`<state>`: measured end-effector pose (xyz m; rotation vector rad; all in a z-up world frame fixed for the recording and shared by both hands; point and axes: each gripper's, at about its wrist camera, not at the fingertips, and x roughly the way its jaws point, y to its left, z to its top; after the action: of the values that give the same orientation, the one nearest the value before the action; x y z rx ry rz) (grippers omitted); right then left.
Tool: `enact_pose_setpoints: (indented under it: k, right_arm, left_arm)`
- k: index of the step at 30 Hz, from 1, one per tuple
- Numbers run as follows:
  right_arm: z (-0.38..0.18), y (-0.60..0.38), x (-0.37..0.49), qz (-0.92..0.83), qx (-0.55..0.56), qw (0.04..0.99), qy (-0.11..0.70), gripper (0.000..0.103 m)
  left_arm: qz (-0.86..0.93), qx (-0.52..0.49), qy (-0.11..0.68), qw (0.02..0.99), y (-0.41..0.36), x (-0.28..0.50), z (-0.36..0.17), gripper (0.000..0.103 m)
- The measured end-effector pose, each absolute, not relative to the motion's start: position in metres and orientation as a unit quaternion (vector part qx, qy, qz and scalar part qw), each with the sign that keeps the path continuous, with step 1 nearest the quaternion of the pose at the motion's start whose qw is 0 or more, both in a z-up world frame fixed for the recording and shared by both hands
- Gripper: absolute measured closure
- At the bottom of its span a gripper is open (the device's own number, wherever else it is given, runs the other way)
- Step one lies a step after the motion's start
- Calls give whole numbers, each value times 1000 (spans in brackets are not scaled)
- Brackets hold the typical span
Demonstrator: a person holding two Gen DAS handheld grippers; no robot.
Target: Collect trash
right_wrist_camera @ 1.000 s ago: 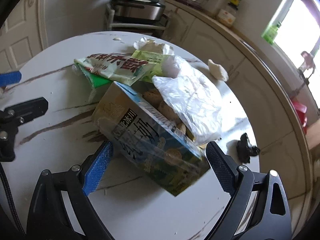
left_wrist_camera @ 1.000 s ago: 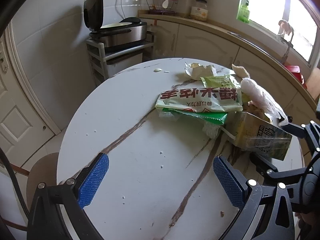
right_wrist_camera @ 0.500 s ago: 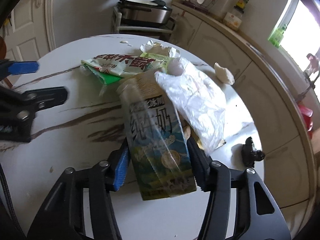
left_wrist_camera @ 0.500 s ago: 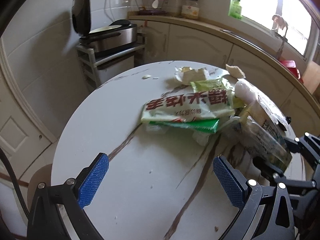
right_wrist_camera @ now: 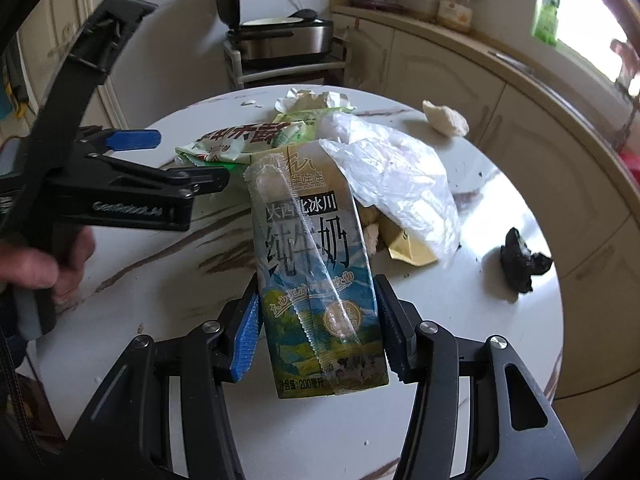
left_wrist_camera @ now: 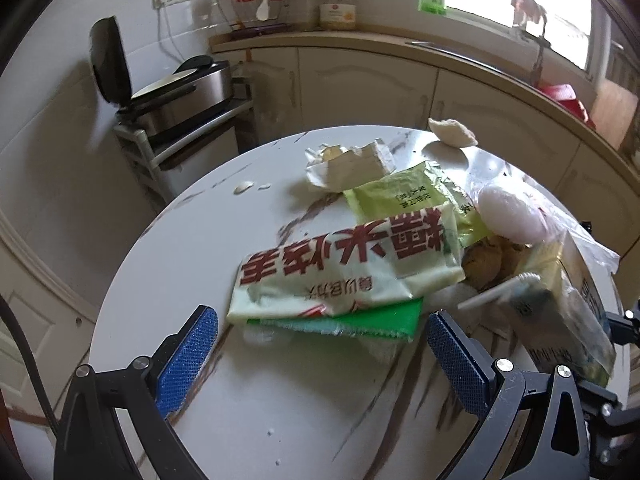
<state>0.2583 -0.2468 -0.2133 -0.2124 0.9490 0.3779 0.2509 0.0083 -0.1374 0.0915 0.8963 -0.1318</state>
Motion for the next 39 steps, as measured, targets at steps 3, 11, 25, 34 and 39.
enact_pose_setpoints:
  k: [3,11,25,34,39]
  right_arm:
    - [-213,-249,252,188,-89,866,454,54]
    - [-209,-255,249,184,-72,870,452,53]
    - [-215,-253,253,188,-63,868,456,53]
    - [-216,-253,254,183,-62,867,460,53]
    - [-216,-254,253,181,-61,867,461,53]
  left_arm:
    - [-71,65,427,899,-1,261,-137,1]
    - [-124,51,441,887,-7,292,-143,28]
    - [-122,31,438,890,15,299,-148,36]
    - [-135,12,447,885,30,264,-147,37]
    - [-155,15,445,882,33,238,-142,38]
